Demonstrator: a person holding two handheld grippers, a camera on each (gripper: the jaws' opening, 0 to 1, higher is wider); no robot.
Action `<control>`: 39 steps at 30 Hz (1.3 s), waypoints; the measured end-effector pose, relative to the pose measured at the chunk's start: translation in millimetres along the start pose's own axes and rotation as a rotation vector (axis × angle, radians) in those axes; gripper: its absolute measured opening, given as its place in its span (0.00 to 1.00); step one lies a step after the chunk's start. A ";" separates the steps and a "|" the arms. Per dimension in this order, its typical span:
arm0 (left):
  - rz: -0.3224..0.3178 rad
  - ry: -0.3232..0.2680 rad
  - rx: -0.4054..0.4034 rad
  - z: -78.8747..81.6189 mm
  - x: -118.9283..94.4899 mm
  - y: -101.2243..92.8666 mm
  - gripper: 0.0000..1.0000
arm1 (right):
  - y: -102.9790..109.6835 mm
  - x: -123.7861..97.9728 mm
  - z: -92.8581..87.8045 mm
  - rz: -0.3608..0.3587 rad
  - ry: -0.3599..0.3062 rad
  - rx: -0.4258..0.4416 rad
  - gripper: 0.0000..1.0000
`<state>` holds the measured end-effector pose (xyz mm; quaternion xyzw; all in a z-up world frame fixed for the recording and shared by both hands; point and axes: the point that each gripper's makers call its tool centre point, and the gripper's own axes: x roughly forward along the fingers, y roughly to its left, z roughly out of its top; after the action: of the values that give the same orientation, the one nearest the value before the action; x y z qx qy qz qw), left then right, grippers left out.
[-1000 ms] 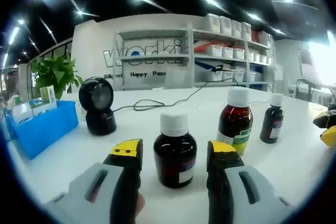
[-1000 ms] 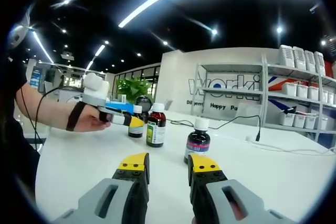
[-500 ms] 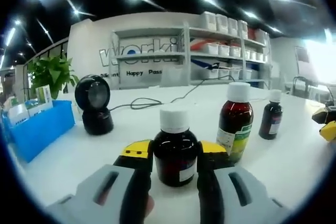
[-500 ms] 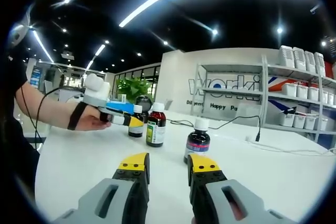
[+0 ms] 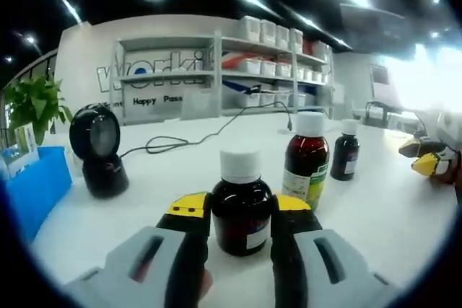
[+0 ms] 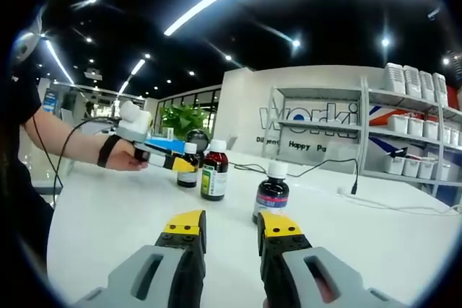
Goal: Rotate the medicine bottle to make it face forward pick up the medicine bottle inspect the drug traceability code place the medicine on the table
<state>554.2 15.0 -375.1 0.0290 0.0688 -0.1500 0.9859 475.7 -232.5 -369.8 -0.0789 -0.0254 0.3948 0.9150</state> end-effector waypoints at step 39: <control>-0.088 -0.043 -0.104 -5.3 -17.2 -8.9 0.54 | 10.3 -0.3 2.2 -0.001 0.011 -0.004 0.23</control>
<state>534.6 11.9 -378.2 -0.0283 0.0566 -0.1899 0.9798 467.9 -225.5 -369.3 -0.0830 -0.0211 0.3939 0.9151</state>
